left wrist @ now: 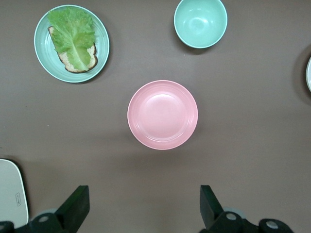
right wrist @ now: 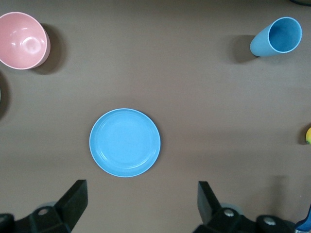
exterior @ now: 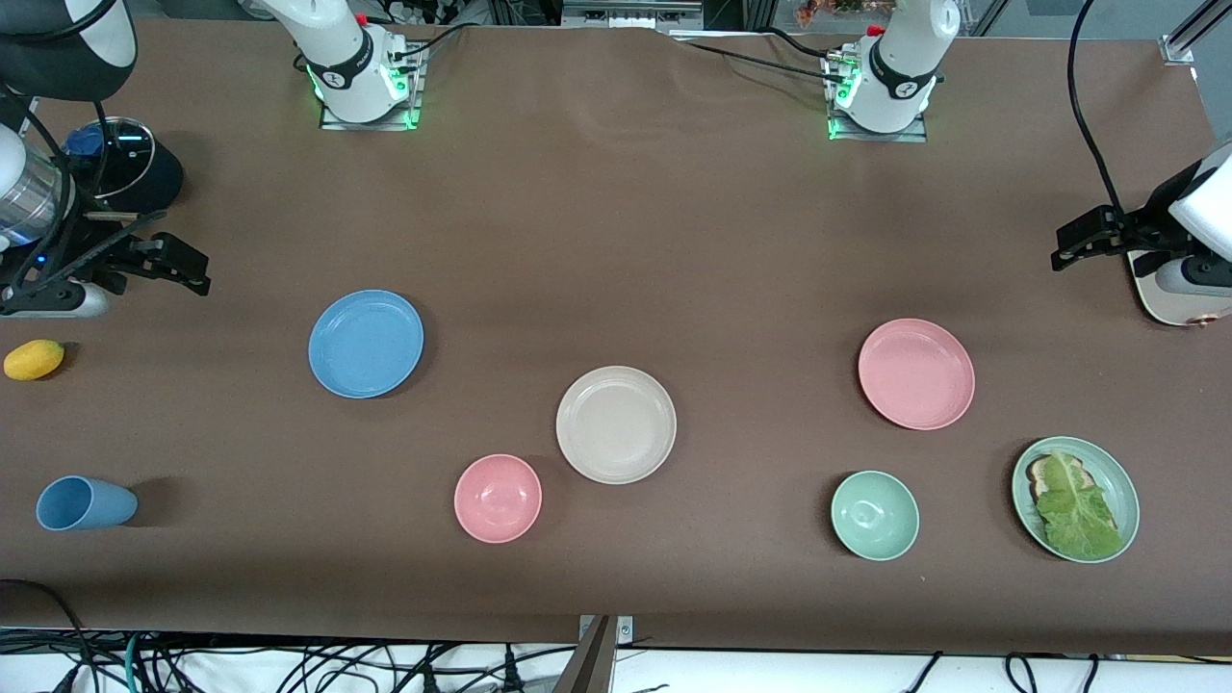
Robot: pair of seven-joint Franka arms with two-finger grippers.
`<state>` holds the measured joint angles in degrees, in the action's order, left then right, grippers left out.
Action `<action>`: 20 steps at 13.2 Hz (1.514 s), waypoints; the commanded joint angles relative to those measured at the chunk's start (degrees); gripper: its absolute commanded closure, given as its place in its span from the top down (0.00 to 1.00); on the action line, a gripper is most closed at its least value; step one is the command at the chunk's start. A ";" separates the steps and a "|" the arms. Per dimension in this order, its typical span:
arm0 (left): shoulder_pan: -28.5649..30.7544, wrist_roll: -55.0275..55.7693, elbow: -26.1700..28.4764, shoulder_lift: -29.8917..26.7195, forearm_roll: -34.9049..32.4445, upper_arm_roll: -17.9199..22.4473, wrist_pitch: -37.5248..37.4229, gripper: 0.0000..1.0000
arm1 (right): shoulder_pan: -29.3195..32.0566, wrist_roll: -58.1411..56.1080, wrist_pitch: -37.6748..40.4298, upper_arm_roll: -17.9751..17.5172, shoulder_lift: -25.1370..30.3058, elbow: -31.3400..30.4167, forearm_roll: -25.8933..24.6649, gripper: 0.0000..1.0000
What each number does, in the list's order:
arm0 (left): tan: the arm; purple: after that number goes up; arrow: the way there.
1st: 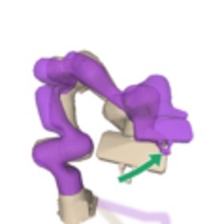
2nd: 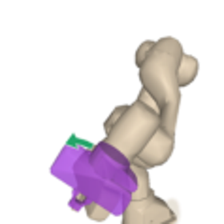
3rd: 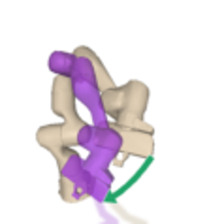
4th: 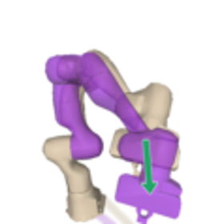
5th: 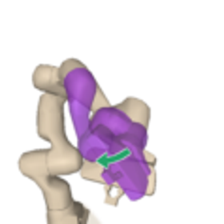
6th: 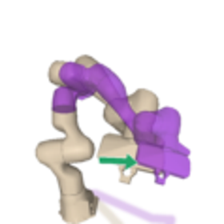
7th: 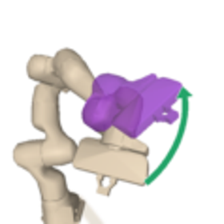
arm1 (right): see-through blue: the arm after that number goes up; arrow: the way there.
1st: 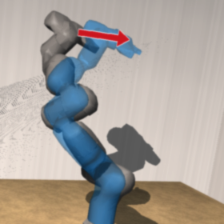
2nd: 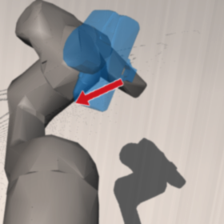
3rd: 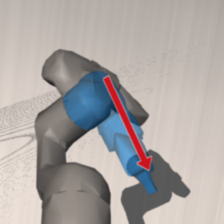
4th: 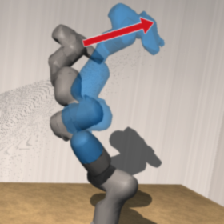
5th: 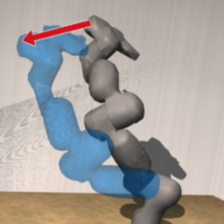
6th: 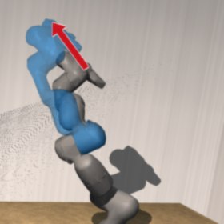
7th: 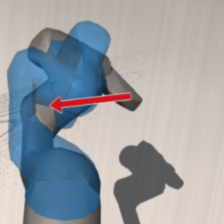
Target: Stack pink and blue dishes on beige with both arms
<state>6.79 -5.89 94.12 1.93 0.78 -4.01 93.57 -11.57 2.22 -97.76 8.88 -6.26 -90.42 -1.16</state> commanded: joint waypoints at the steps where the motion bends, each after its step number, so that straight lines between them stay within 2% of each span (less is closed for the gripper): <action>1: -0.20 -0.79 -0.87 0.35 1.33 0.14 0.03 1.00 | 0.41 -0.81 -0.06 -0.27 0.19 0.33 0.11 1.00; 12: -0.20 -1.23 -0.87 0.44 1.16 0.14 0.03 1.00 | 0.41 -0.81 -0.06 -0.27 0.11 0.33 0.11 1.00; 16: -0.20 -1.32 -0.87 2.63 0.37 0.23 0.20 1.00 | 0.41 -0.81 -0.15 -0.27 0.11 0.33 0.11 1.00; 20: -0.37 -1.32 -0.96 7.72 0.45 0.23 2.91 1.00 | 0.50 -0.81 -0.23 -0.27 0.11 0.33 0.11 1.00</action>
<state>6.76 -5.99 94.20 6.74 0.78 -4.01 94.59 -11.57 2.18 -97.84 8.88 -6.27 -90.42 -1.16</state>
